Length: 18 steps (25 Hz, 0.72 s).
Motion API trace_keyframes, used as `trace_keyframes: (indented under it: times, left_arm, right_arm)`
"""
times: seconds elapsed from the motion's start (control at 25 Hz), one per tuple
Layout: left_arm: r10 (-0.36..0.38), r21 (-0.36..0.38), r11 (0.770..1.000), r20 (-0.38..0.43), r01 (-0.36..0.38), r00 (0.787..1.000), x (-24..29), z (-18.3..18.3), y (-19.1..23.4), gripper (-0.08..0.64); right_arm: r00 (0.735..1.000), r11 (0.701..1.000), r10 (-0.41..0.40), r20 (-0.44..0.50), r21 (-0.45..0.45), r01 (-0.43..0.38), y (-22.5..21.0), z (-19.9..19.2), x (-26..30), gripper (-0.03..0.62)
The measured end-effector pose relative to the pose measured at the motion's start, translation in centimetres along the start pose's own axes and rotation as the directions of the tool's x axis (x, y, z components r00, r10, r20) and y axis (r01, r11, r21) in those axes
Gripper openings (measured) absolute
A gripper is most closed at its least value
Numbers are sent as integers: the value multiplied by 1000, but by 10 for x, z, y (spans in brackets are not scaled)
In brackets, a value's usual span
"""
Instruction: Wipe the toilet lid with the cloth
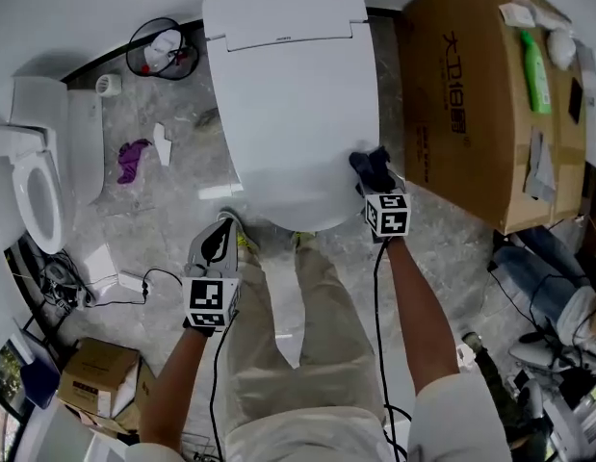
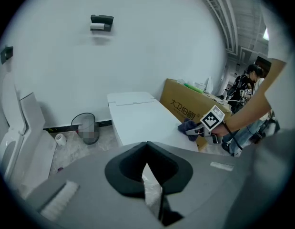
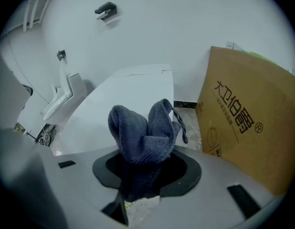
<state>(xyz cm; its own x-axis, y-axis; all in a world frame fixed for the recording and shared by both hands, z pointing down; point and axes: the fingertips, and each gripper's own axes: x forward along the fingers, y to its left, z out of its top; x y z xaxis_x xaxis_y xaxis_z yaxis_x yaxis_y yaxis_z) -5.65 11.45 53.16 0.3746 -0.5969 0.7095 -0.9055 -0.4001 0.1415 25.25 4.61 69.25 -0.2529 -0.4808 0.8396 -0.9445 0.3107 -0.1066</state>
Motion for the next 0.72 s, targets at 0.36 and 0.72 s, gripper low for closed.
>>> trace_keyframes:
  times: [0.36, 0.72]
  left_arm:
    - [-12, -76, 997, 91, 19, 996, -4, 9, 0, 2]
    - [-30, -98, 994, 159, 46, 987, -42, -5, 40, 2]
  right_arm:
    - [997, 994, -79, -5, 73, 79, 6, 7, -8, 155]
    - [999, 1000, -24, 29, 6, 24, 140, 48, -21, 153]
